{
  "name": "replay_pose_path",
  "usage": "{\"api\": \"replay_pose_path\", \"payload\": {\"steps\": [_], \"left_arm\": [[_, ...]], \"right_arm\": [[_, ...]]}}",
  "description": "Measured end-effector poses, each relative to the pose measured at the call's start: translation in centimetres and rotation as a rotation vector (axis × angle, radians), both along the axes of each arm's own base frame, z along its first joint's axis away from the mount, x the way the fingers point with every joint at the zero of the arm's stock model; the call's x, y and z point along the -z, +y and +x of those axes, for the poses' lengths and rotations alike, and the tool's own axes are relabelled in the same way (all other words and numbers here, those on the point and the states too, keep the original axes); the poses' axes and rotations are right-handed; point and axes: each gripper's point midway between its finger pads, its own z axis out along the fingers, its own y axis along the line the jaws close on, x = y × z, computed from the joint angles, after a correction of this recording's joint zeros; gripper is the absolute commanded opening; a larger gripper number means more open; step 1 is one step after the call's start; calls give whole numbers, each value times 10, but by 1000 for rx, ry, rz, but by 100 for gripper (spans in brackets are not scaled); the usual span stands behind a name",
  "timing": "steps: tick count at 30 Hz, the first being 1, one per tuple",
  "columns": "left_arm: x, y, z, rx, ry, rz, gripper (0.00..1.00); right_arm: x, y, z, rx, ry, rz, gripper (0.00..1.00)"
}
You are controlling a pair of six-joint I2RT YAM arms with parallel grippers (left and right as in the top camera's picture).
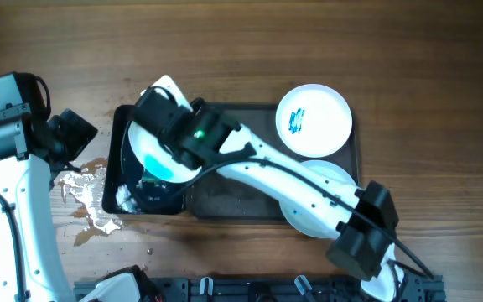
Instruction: Clean dirty plates on tray and stack at the side
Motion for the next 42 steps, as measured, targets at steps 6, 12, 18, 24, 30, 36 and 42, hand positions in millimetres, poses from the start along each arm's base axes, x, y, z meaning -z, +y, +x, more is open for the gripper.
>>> {"api": "replay_pose_path", "payload": {"steps": [6, 12, 18, 24, 30, 36, 42], "left_arm": [[0, 0, 0, 1, -2, -2, 100], [-1, 7, -1, -27, -10, -1, 100], [-1, 45, -12, -190, -52, -22, 100], [22, 75, -21, -337, -48, -154, 100], [40, 83, -22, -401, -48, -283, 100], [41, 83, -22, -407, -61, -306, 100], [41, 83, -22, -406, -62, -309, 100]], "right_arm": [[-35, 22, -4, -77, -279, -127, 5], [-75, 52, -23, -217, -525, -284, 5], [-100, 65, -20, -302, -645, -393, 5], [-118, 82, -31, -446, -743, -548, 5], [-127, 93, -45, -572, -803, -710, 5], [-132, 98, -54, -641, -841, -841, 5], [-136, 95, -54, -644, -849, -904, 5]]}}
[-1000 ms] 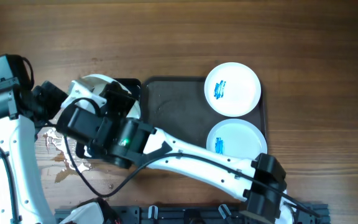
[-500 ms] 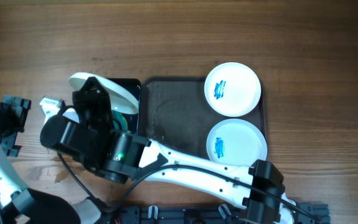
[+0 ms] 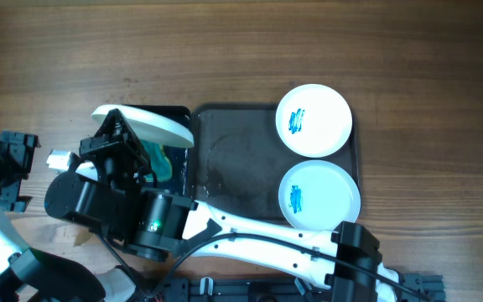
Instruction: Clean dirty plates on tray and stack at the side
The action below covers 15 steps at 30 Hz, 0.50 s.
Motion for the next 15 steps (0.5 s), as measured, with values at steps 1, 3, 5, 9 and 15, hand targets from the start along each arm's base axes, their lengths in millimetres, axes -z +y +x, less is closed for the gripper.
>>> {"api": "replay_pose_path", "payload": {"steps": [1, 3, 5, 9, 15], "left_arm": [[0, 0, 0, 0, 0, 0, 100], [0, 0, 0, 0, -1, 0, 100], [0, 0, 0, 0, -1, 0, 100], [0, 0, 0, 0, -1, 0, 100], [0, 0, 0, 0, 0, -1, 100]], "right_arm": [[-1, 0, 0, 1, -5, -6, 5], [-7, 1, 0, 8, -25, 5, 5], [-16, 4, -2, 13, -53, 36, 5], [-26, 3, -11, 49, -83, 76, 5], [-27, -12, -7, 150, -81, 205, 4]]}}
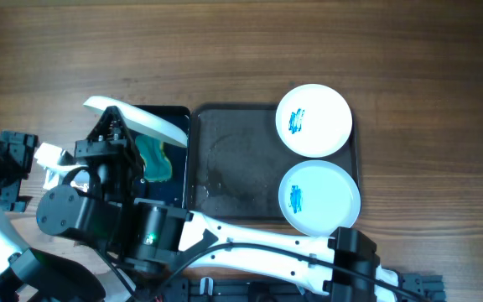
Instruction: Clean dirty plates on tray and stack at the side
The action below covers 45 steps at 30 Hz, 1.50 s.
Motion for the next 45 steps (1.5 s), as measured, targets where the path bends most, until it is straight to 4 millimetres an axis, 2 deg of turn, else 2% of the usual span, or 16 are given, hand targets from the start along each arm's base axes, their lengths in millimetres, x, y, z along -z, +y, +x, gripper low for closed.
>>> {"api": "replay_pose_path", "payload": {"steps": [2, 5, 6, 10, 12, 15, 18, 19, 23, 28, 30, 36, 37, 38, 41, 45], "left_arm": [[0, -1, 0, 0, 1, -4, 100], [0, -1, 0, 0, 0, -6, 100], [0, -1, 0, 1, 0, -6, 100], [0, -1, 0, 1, -1, -7, 100], [0, -2, 1, 4, -2, -6, 100], [0, -11, 10, 48, -6, -2, 100], [0, -38, 31, 164, -10, 7, 100], [2, -57, 43, 237, -12, 6, 100], [6, -119, 72, 460, -19, 8, 100], [4, -173, 84, 637, -37, 19, 100], [5, -180, 85, 659, -36, 19, 100], [5, -184, 81, 683, -24, 16, 100], [6, -184, 79, 690, -15, 14, 100], [6, -185, 78, 698, -12, 14, 100], [7, -185, 75, 712, -2, 13, 100], [7, -185, 75, 716, -2, 13, 100]], "right_arm": [[15, -16, 15, 63, 42, 91, 4], [69, -45, 41, 115, 244, 178, 4], [96, -52, 49, 134, 389, 301, 4], [150, -58, 67, 251, 834, 762, 4], [158, -76, 91, 337, 948, 919, 4], [153, -129, 132, 480, 1031, 1124, 4], [126, -237, 174, 660, 1033, 1346, 4], [122, -302, 188, 779, 993, 1433, 4], [138, -479, 187, 1170, 857, 1627, 4], [160, -597, 158, 1413, 705, 1777, 4], [198, -630, 137, 1534, 686, 1811, 5], [298, -655, 91, 1729, 718, 1837, 8], [301, -658, 87, 1739, 711, 1843, 39], [302, -660, 86, 1742, 705, 1848, 52], [301, -659, 86, 1732, 719, 1854, 50], [297, -635, 90, 1653, 857, 1915, 49]]}}
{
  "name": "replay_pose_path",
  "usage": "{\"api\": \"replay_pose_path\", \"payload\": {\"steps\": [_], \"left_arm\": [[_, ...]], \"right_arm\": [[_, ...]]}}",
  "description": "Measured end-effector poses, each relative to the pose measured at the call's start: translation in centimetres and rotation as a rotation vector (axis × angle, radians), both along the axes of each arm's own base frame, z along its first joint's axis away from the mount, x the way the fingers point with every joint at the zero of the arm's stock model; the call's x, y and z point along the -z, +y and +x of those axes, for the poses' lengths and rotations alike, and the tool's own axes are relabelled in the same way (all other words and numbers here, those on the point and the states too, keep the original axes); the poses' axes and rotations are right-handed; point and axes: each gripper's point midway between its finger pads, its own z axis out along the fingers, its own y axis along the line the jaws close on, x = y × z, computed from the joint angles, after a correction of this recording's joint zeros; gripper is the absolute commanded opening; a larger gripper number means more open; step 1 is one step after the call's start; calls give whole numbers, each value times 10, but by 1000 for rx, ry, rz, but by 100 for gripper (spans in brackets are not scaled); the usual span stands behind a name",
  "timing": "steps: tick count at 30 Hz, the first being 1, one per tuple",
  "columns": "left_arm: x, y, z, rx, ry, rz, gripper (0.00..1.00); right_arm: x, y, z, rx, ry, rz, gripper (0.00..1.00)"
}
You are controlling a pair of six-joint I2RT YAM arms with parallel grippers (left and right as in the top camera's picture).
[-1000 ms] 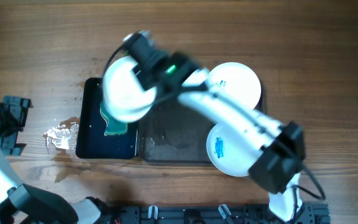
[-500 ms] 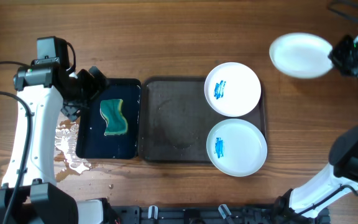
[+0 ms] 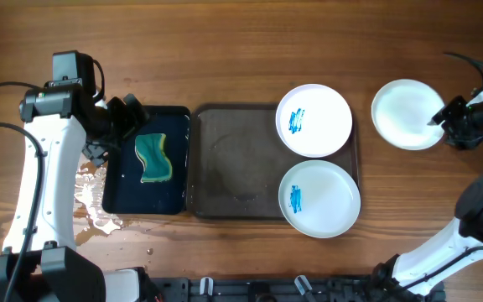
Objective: Clean dirty plates on tray and stack at the side
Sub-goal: 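Swing the plate to the right side and set it on the table, then grip the rim of the upper-right blue-smeared plate with the right gripper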
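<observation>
Two dirty white plates, each smeared with blue, lie on the dark tray (image 3: 233, 168): one at its far right corner (image 3: 313, 120), the other at its near right corner (image 3: 319, 199). A clean white plate (image 3: 402, 126) rests on the table to the right of the tray. My right gripper (image 3: 441, 120) is at that plate's right rim and looks shut on it. A green sponge (image 3: 151, 158) lies in the blue basin (image 3: 124, 197). My left gripper (image 3: 127, 117) hovers over the basin's far left corner, apparently open and holding nothing.
Spilled water (image 3: 90, 201) glistens on the wood left of the basin. The left arm runs down the table's left side, and the right arm comes in from the far right edge. A black rail lines the near edge.
The right arm has left the basin. The plate it held tilted there now lies flat on the table right of the tray. The left gripper has moved from the far left edge to the basin.
First my right arm reached across the tray, holding a white plate over the basin and sponge. Then it held the plate tilted above the basin's far edge, with the left gripper drawn back. Now the plate lies clean at the right side.
</observation>
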Motion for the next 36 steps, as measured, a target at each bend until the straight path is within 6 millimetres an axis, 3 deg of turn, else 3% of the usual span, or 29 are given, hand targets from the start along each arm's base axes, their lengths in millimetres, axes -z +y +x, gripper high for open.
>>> {"api": "replay_pose_path", "payload": {"steps": [2, 3, 4, 6, 8, 10, 11, 14, 16, 19, 21, 23, 25, 27, 28, 32, 33, 35, 36], "left_arm": [[0, 0, 0, 0, 1, 0, 100], [0, 0, 0, 1, 1, 0, 100], [0, 0, 0, 1, 2, 0, 100], [0, 0, 0, 11, 0, 2, 100], [0, 0, -1, 34, -1, 7, 100], [0, 0, -2, 45, 2, 9, 100], [1, 0, -3, 48, 7, 9, 100], [1, -1, -5, 57, 14, 10, 100], [2, -1, -8, 68, 24, 11, 100], [2, -1, -9, 73, 29, 11, 100], [2, -1, -10, 73, 29, 11, 100], [2, -1, -10, 73, 30, 11, 100], [2, -1, -10, 73, 30, 11, 100], [2, -1, -12, 73, 38, 10, 100], [2, -1, -12, 73, 40, 9, 100], [2, -1, -13, 73, 44, 9, 94], [2, -2, -13, 74, 45, 9, 79], [3, -2, -15, 84, 49, 10, 25], [3, -1, -19, 106, 63, 19, 22]], "right_arm": [[-28, 27, 18, -98, -100, 18, 47], [-53, 49, 25, -175, -162, 1, 75], [-77, 70, 31, -249, -222, -25, 80], [-114, 124, 34, -411, -305, -25, 75], [-110, 169, 33, -549, -308, -3, 75], [-88, 197, 34, -630, -286, 21, 75], [-64, 212, 32, -662, -245, 43, 75], [-22, 218, 34, -665, -168, 69, 75], [-9, 210, 44, -653, -167, 42, 75], [-3, 196, 55, -630, -181, -9, 64], [2, 192, 55, -624, -171, -21, 55], [22, 193, 50, -623, -114, 1, 54], [38, 196, 44, -627, -68, 31, 45], [42, 195, 43, -624, -57, 27, 14], [42, 194, 43, -618, -55, 23, 4], [43, 195, 41, -607, -43, 31, 4], [43, 197, 38, -612, -31, 35, 4], [44, 219, 28, -670, 1, 46, 4], [44, 224, 25, -683, 6, 49, 4]]}}
